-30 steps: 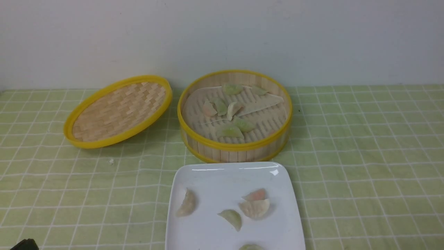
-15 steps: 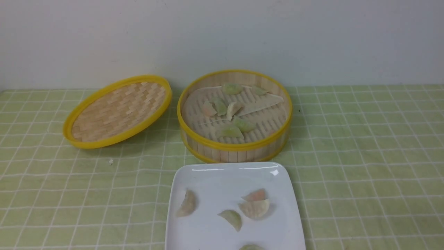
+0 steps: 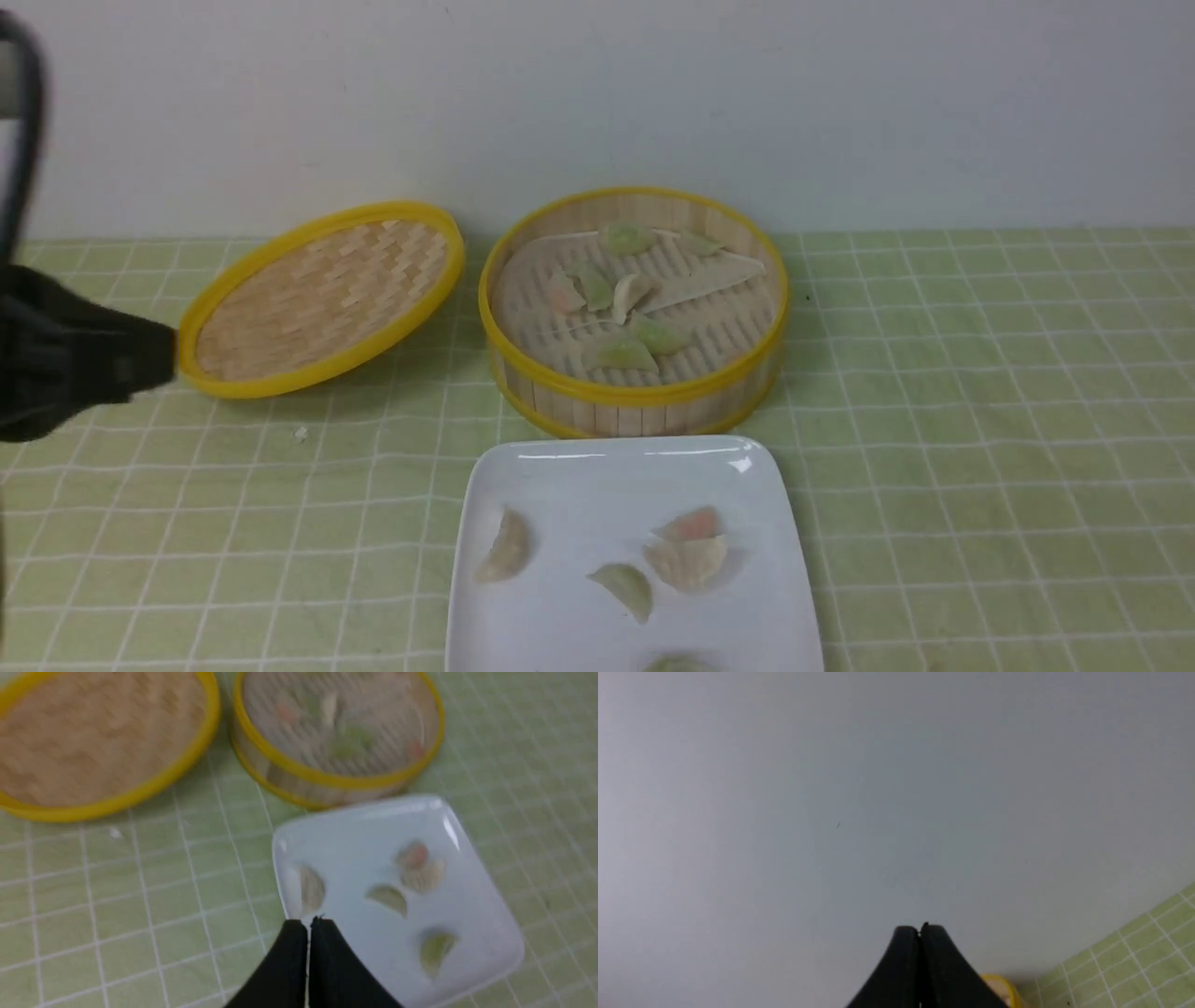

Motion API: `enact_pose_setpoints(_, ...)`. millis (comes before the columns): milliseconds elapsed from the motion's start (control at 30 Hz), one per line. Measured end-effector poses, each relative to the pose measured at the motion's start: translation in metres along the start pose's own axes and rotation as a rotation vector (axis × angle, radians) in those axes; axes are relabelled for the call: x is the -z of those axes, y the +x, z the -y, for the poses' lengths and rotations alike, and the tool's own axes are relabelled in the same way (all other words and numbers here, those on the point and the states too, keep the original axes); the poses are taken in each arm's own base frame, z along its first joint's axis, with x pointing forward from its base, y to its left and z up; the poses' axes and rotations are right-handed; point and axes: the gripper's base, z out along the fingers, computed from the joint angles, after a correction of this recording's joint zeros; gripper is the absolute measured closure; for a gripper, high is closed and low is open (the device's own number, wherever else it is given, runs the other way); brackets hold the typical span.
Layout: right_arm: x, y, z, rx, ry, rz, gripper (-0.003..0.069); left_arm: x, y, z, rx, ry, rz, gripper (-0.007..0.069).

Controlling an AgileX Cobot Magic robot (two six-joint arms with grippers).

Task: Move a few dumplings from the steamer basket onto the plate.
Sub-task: Use the left arm to grab a dumpling from the steamer

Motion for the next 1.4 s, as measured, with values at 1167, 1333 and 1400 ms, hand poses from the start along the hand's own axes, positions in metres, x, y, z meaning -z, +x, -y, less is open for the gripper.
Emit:
enact_pose_setpoints(1167,-0.132,-0.03,-0.067,0.494,0.155,-1.13,0.0673,-0.347,-0.089,0.026,-0.465,0.067,-0.334,0.0333)
enact_pose_setpoints(1333,-0.132,-0.029,-0.068,0.479,0.145,-1.132,0.0673,-0.373,-0.08,0.019,-0.46,0.057,-0.335,0.021)
enact_pose_setpoints(1400,-0.132,-0.029,-0.068,0.477,0.144,-1.132,0.0673,-0.384,-0.075,0.016,-0.463,0.048,-0.338,0.0191)
